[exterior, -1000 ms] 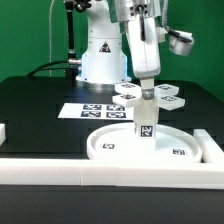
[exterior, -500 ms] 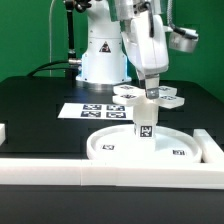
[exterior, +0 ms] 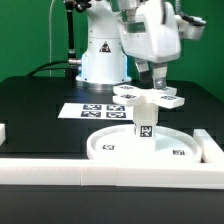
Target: Assemble round table
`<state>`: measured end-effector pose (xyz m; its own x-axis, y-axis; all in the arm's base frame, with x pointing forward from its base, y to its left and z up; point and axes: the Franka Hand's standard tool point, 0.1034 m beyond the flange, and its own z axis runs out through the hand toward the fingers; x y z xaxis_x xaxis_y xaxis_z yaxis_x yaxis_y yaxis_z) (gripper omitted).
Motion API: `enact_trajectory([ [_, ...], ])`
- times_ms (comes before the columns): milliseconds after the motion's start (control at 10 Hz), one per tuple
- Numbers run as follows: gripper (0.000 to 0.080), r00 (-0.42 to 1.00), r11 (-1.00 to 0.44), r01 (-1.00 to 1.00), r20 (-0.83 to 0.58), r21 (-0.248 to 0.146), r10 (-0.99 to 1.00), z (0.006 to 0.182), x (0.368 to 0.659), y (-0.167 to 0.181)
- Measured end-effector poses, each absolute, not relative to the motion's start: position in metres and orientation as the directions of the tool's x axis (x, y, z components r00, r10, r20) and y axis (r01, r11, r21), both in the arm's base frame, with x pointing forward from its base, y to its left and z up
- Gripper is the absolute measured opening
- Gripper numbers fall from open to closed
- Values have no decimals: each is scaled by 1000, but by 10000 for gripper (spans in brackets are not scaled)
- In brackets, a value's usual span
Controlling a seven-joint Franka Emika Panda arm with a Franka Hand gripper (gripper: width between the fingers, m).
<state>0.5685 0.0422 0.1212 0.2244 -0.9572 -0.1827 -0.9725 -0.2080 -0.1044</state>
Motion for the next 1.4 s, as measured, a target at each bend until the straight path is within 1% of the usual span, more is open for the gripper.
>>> enact_trajectory([
  [100,649,388,-374,-920,-143,-115,-911,120,567,45],
  [200,649,499,-486,-866,-128,-117,-857,121,567,48],
  [300,649,636,-625,-771,-97,-122,-765,124,569,50],
  [500,649,758,-746,-651,-73,-139,-648,125,571,51],
  [800,649,893,-880,-449,-38,-153,-449,125,571,51],
  [1000,649,986,-976,-163,5,-146,-165,124,571,50],
  [1200,649,999,-988,52,12,-143,51,124,570,52],
  [1400,649,985,-975,173,28,-138,171,123,570,50],
])
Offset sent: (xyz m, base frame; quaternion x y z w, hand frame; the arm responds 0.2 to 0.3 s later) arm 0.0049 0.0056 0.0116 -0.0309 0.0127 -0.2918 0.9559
